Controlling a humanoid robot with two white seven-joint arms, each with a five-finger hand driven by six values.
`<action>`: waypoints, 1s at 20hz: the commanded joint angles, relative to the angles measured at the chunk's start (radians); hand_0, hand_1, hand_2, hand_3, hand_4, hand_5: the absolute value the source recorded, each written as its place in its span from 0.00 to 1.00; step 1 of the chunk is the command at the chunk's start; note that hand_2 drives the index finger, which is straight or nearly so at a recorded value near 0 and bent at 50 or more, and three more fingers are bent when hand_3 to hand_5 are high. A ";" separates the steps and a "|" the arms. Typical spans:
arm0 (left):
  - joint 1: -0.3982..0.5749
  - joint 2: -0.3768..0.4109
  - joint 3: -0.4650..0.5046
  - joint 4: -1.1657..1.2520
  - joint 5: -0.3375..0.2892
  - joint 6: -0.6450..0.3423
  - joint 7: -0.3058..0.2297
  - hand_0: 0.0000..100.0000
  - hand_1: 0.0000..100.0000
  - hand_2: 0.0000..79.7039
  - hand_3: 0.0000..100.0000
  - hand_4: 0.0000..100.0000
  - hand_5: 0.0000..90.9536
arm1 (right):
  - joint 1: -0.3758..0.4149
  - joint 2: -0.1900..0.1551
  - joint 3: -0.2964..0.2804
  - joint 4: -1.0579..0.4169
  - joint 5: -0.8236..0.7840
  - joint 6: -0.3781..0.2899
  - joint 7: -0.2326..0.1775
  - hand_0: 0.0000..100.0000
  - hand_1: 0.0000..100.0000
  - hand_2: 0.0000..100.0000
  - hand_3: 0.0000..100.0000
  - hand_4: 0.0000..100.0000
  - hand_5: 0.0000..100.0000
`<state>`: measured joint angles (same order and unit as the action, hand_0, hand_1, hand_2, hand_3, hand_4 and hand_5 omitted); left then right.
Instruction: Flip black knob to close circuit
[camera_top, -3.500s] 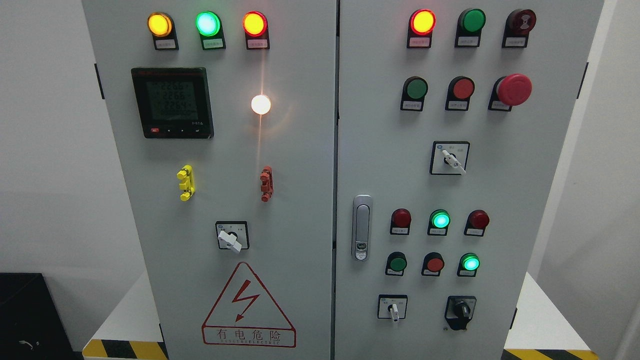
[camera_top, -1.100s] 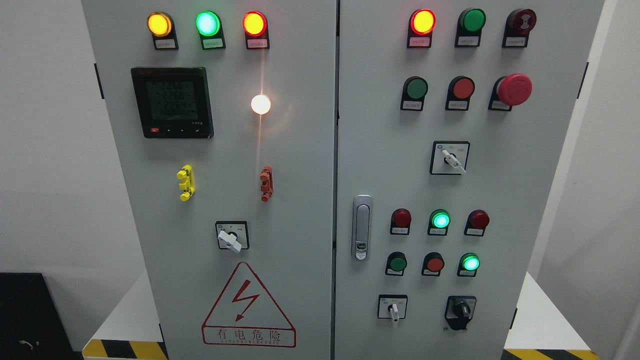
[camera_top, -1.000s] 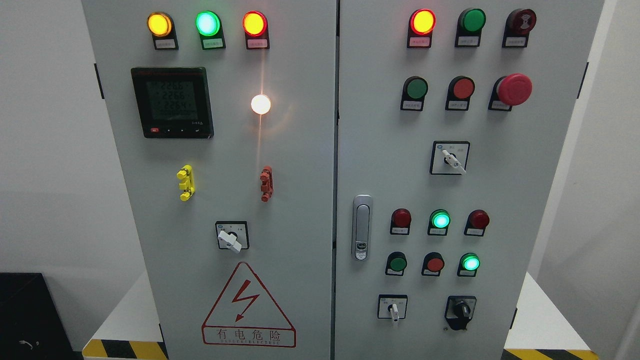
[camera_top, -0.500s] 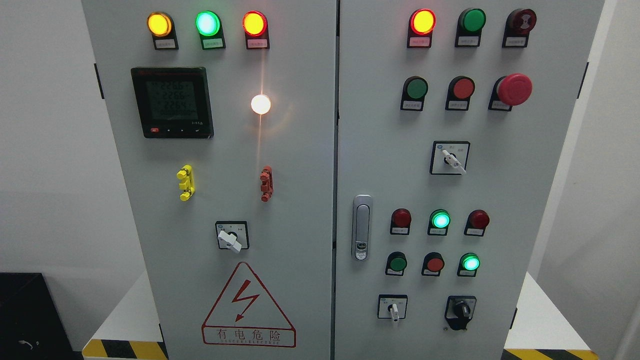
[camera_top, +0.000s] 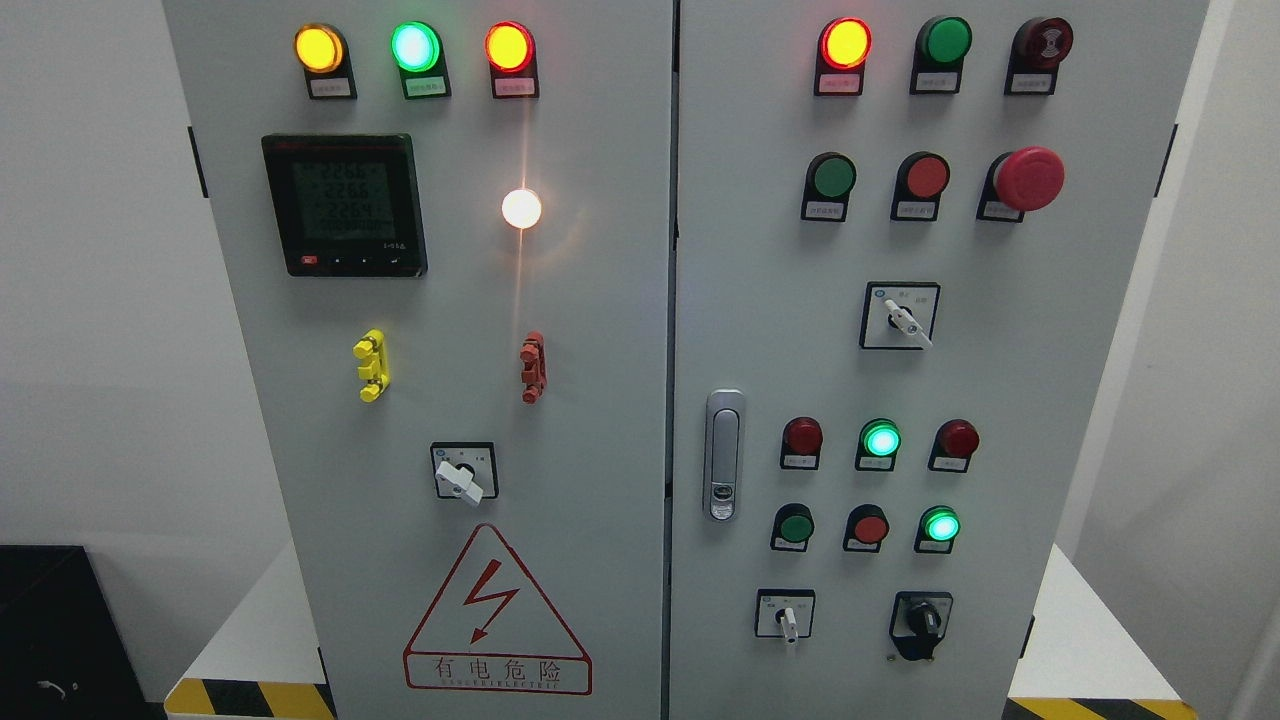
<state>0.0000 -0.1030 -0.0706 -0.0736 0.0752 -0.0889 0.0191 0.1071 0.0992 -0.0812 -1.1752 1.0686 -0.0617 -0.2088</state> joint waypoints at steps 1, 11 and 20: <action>0.006 0.000 0.000 0.000 0.000 0.000 0.001 0.12 0.56 0.00 0.00 0.00 0.00 | 0.002 0.022 -0.020 -0.265 0.114 0.023 0.015 0.00 0.04 0.88 1.00 0.91 0.94; 0.006 0.000 0.000 0.000 0.000 0.000 0.001 0.12 0.56 0.00 0.00 0.00 0.00 | -0.015 0.022 -0.017 -0.408 0.159 0.095 0.084 0.00 0.04 0.89 1.00 0.93 0.95; 0.006 0.000 0.000 0.000 0.000 0.000 0.001 0.12 0.56 0.00 0.00 0.00 0.00 | -0.052 0.023 -0.002 -0.512 0.185 0.192 0.187 0.00 0.01 0.91 1.00 0.94 0.97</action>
<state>0.0000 -0.1028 -0.0706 -0.0736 0.0752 -0.0890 0.0198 0.0794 0.1180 -0.0905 -1.5369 1.2283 0.1112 -0.0460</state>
